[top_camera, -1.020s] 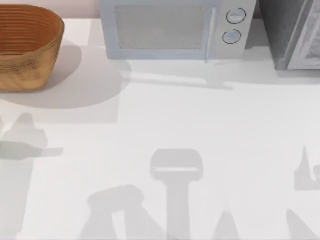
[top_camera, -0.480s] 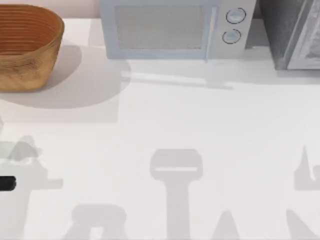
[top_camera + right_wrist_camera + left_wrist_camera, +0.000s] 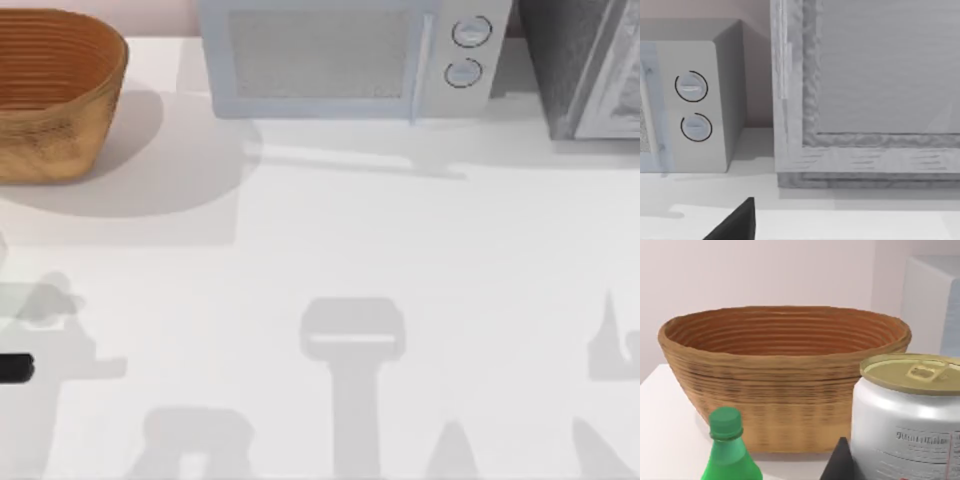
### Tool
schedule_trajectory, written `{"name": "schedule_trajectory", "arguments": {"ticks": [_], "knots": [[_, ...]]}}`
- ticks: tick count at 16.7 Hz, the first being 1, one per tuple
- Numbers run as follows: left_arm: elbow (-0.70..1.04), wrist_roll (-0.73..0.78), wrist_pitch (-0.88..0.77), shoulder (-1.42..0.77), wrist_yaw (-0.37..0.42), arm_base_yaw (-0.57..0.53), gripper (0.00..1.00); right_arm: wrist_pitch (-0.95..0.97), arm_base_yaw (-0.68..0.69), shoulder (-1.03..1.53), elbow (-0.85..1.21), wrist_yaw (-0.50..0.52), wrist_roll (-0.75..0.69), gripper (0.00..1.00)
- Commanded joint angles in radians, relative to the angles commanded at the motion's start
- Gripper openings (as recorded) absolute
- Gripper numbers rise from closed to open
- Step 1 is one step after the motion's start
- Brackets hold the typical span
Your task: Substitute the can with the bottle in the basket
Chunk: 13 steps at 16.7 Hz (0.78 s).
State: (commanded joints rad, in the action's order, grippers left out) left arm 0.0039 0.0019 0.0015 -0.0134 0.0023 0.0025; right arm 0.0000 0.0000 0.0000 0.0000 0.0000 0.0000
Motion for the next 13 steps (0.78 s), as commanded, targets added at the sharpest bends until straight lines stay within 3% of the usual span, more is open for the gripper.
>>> {"name": "schedule_trajectory", "arguments": {"ticks": [6,13], "knots": [[0.115,0.006,0.109,-0.242,0.102,-0.027,0.00,0.000,0.000,0.000,0.000,0.000,0.000,1.00],[0.430,0.023,0.412,-0.814,0.390,-0.125,0.00,0.000,0.000,0.000,0.000,0.000,0.000,1.00]]}}
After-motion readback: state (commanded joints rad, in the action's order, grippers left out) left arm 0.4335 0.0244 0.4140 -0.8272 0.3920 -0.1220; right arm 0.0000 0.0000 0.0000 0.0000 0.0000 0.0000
